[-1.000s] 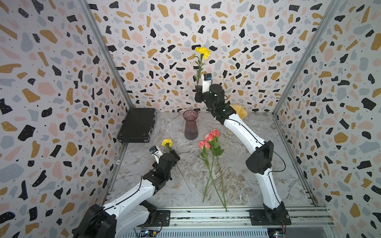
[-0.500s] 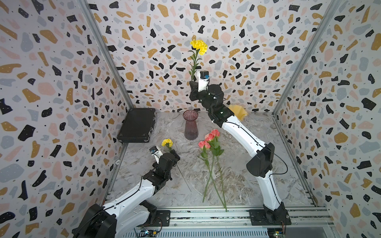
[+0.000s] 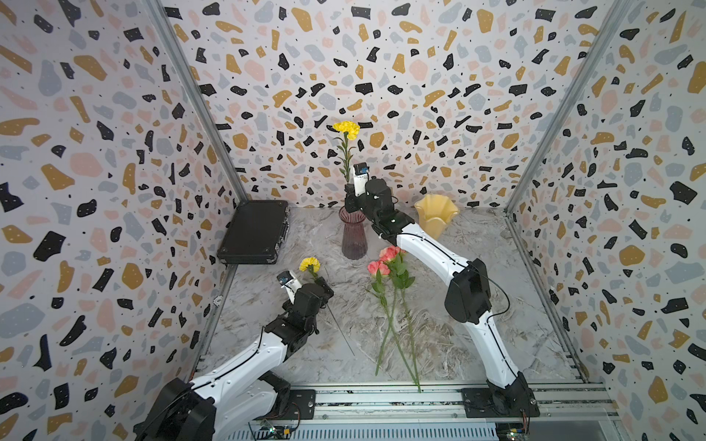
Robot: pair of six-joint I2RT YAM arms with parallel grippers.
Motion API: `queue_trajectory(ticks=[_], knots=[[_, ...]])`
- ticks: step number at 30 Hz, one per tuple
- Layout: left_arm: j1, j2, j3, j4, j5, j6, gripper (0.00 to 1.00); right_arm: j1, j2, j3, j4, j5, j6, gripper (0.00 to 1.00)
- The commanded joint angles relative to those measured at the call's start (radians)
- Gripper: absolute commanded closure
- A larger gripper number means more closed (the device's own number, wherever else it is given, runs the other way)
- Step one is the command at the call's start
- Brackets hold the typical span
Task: Arrange the flowers in different vases according to their colors
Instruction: Insert the flower into the vase, then pick up the flower at the center of the board.
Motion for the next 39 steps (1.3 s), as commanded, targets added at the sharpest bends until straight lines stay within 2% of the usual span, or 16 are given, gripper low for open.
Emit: queue_trajectory(ticks=[1, 5, 8, 12, 14, 19, 22, 24, 28, 30, 35, 39], knots=[[0.008, -0.031, 0.049, -0.102, -0.094, -0.099, 0.01, 0.004, -0.072, 0.017, -0.074, 0.002, 0.028, 0.87], [0.010, -0.065, 0.050, -0.192, -0.199, -0.169, 0.01, 0.004, -0.109, 0.014, -0.198, -0.014, 0.052, 0.56], [0.012, -0.089, 0.038, -0.204, -0.216, -0.176, 0.00, 0.004, -0.146, 0.012, -0.298, -0.029, 0.065, 0.45], [0.018, -0.105, 0.053, -0.232, -0.202, -0.124, 0.01, 0.006, -0.215, -0.015, -0.427, -0.072, 0.100, 0.40], [0.033, -0.105, 0.059, -0.241, -0.157, -0.101, 0.00, 0.007, -0.263, -0.063, -0.471, -0.102, 0.124, 0.38], [0.197, -0.053, 0.048, -0.174, 0.156, -0.071, 0.01, 0.026, -0.403, -0.264, -0.555, -0.173, 0.193, 0.38], [0.284, 0.006, 0.071, -0.177, 0.288, -0.052, 0.01, 0.052, -0.491, -0.445, -0.561, -0.217, 0.224, 0.38], [0.326, 0.035, 0.079, -0.185, 0.330, -0.056, 0.00, 0.076, -0.551, -0.587, -0.531, -0.234, 0.229, 0.38], [0.346, 0.043, 0.045, -0.174, 0.303, -0.131, 0.01, 0.159, -0.639, -0.854, -0.431, -0.243, 0.189, 0.37], [0.346, 0.022, 0.024, -0.155, 0.292, -0.158, 0.01, 0.202, -0.642, -0.938, -0.389, -0.239, 0.163, 0.37], [0.346, -0.079, -0.006, -0.200, 0.184, -0.201, 0.00, 0.273, -0.532, -0.997, -0.289, -0.234, 0.069, 0.37], [0.347, -0.169, -0.074, -0.181, 0.123, -0.261, 0.01, 0.317, -0.484, -1.048, -0.151, -0.172, 0.005, 0.38]])
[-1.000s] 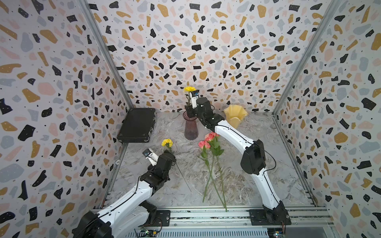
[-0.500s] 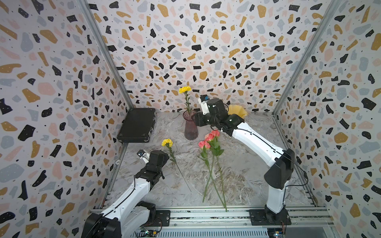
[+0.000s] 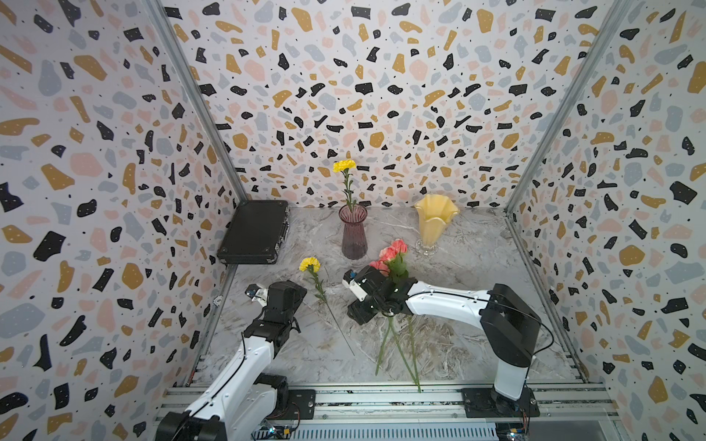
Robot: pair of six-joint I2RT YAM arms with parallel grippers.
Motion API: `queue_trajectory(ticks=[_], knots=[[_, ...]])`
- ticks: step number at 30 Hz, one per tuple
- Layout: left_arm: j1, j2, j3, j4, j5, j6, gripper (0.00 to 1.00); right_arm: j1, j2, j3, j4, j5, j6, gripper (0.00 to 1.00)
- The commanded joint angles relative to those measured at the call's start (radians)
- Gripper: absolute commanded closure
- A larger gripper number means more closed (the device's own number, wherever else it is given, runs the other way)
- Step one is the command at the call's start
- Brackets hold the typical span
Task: Arrange the flowers in different vases according to their colors
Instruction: Pick up the flower at the center of the board.
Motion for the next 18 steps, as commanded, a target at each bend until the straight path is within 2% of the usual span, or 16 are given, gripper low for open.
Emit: queue_trajectory(ticks=[1, 4, 18], knots=[[0.006, -0.056, -0.066, 0.031, -0.080, -0.071, 0.01, 0.019, -0.011, -0.043, 0.168, 0.025, -0.075, 0.38], [0.006, -0.077, -0.102, 0.088, -0.087, -0.086, 0.00, 0.024, -0.005, -0.103, 0.293, 0.004, -0.074, 0.38], [0.006, 0.035, -0.072, 0.123, -0.055, -0.082, 0.00, 0.039, 0.165, 0.021, 0.205, -0.067, -0.040, 0.42]])
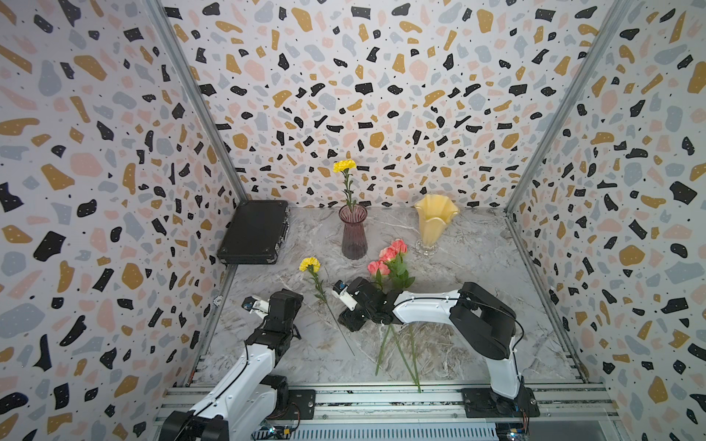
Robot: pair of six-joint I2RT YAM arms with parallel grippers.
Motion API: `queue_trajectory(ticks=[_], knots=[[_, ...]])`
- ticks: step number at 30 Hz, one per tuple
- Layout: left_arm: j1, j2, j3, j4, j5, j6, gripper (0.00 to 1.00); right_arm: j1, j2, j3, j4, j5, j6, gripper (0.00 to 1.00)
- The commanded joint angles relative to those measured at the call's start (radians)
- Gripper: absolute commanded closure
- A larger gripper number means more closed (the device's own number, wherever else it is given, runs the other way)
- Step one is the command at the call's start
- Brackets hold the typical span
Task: Arrange the flowers in different vases according to their colors
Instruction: Pick up the flower at the center of the board.
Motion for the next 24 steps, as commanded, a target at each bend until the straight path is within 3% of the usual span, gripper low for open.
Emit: queue_trajectory(ticks=[1, 13, 15, 24], knots=[[0.005, 0.006, 0.025, 0.036, 0.000, -0.004, 0.00, 0.006, 0.017, 0.044, -0.032, -0.027, 0.019, 0.42], [0.006, 0.013, 0.022, 0.038, -0.001, -0.010, 0.00, 0.006, 0.185, 0.205, -0.216, 0.038, 0.065, 0.51], [0.005, 0.022, 0.022, 0.038, -0.004, -0.014, 0.00, 0.007, 0.209, 0.238, -0.255, 0.054, 0.069, 0.57], [0.006, 0.050, 0.029, 0.041, 0.001, -0.020, 0.00, 0.039, 0.226, 0.268, -0.312, 0.122, 0.074, 0.66]])
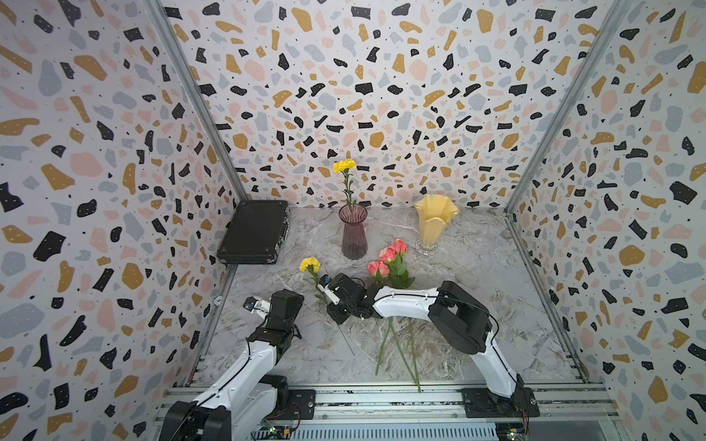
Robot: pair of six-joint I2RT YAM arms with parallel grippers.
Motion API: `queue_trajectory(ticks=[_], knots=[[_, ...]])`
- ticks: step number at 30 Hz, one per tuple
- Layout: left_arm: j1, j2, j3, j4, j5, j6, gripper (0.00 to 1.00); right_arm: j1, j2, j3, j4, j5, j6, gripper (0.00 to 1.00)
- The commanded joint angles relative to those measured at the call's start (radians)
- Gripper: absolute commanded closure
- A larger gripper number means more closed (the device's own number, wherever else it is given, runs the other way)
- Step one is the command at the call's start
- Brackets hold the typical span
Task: Arrange the flowers in different vases according to their colors
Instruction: Pick up the flower at the center of the board.
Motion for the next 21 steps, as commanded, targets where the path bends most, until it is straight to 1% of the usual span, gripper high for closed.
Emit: queue_trajectory(ticks=[1, 2, 3, 7, 11, 17, 21], knots=[[0.005, 0.011, 0.031, 0.024, -0.005, -0.010, 0.00, 0.009, 0.062, -0.003, -0.189, 0.035, 0.016, 0.67], [0.005, 0.013, 0.032, 0.024, -0.003, -0.010, 0.00, 0.009, 0.068, 0.004, -0.199, 0.043, 0.017, 0.68], [0.005, 0.016, 0.034, 0.024, -0.001, -0.009, 0.00, 0.009, 0.071, 0.010, -0.204, 0.049, 0.018, 0.71], [0.005, 0.019, 0.037, 0.021, 0.000, -0.007, 0.00, 0.009, 0.072, 0.015, -0.217, 0.090, 0.020, 0.73], [0.005, 0.022, 0.038, 0.021, -0.001, -0.007, 0.00, 0.009, 0.067, 0.012, -0.222, 0.127, 0.026, 0.79], [0.005, 0.031, 0.042, 0.021, 0.001, -0.006, 0.00, 0.009, 0.065, 0.013, -0.229, 0.149, 0.031, 0.82], [0.005, 0.051, 0.051, 0.025, 0.010, 0.001, 0.00, 0.009, 0.055, 0.009, -0.241, 0.196, 0.042, 0.93]])
